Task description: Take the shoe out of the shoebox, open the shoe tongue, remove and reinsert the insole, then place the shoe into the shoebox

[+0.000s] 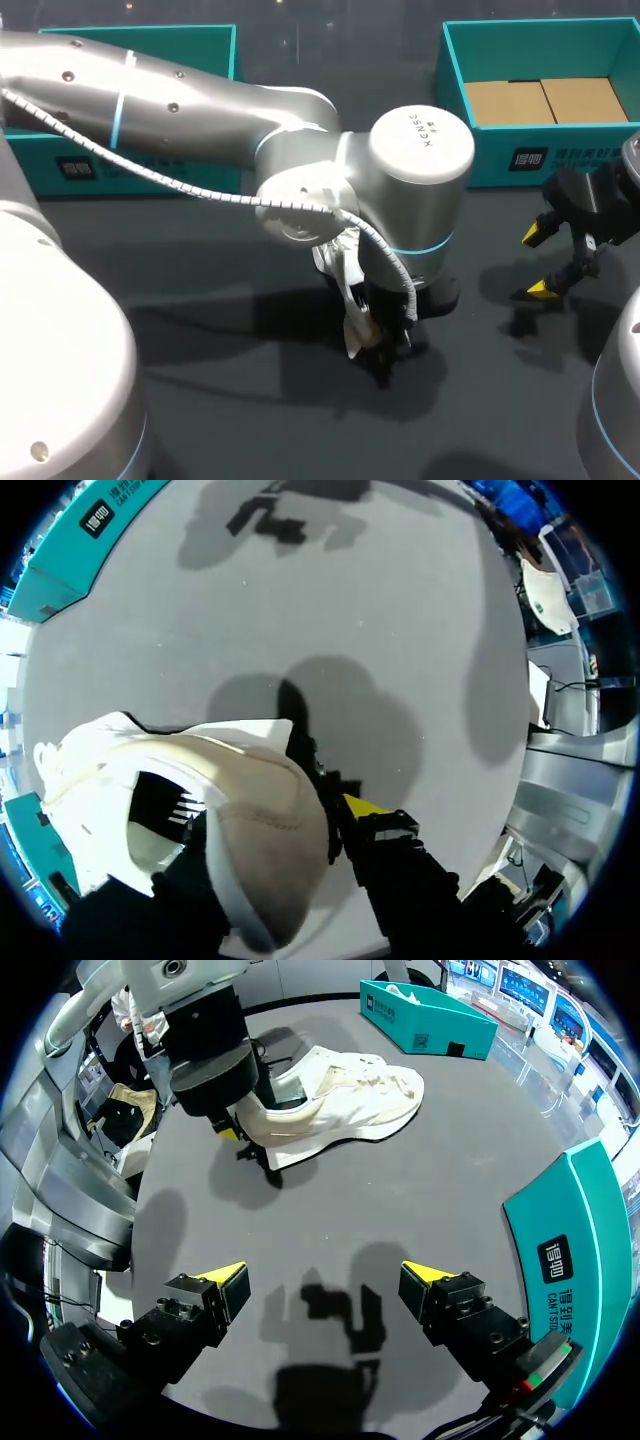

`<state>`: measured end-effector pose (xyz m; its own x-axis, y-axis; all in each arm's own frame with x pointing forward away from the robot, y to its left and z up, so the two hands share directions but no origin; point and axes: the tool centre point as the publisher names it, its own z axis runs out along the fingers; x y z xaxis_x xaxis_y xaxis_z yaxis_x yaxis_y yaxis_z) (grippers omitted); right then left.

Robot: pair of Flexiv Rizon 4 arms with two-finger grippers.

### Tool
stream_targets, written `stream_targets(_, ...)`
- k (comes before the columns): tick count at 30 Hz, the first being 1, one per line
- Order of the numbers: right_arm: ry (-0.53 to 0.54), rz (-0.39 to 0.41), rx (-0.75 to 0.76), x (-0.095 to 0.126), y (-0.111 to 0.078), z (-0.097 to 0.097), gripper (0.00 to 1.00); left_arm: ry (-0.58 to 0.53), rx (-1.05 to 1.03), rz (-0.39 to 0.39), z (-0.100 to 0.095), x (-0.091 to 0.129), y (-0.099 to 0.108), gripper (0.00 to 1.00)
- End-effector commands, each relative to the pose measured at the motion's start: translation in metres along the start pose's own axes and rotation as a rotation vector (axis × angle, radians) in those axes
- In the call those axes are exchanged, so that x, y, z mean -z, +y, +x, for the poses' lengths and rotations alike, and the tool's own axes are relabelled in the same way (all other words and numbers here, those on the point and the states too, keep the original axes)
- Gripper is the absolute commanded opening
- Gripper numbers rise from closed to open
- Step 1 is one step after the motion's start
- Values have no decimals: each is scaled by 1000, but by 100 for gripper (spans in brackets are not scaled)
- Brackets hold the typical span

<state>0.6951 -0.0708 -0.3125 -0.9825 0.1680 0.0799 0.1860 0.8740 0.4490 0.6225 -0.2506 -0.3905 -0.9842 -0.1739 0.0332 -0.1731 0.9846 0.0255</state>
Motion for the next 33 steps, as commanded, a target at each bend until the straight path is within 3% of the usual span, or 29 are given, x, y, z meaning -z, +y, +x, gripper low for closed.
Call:
stream_targets(1, -3, 1, 0, 0, 0, 2, 100, 4, 1, -7, 0, -3, -3, 0)
stream_targets(9, -3, 1, 0, 0, 0, 2, 100, 13, -8, -6, 0, -1, 0, 0)
stream_targets(15, -3, 1, 0, 0, 0, 2, 100, 16, -31, 18, -9, 19, 6, 0)
stream_targets(33, -3, 1, 0, 0, 0, 2, 100, -1, -28, 142, -97, 155, 44, 0)
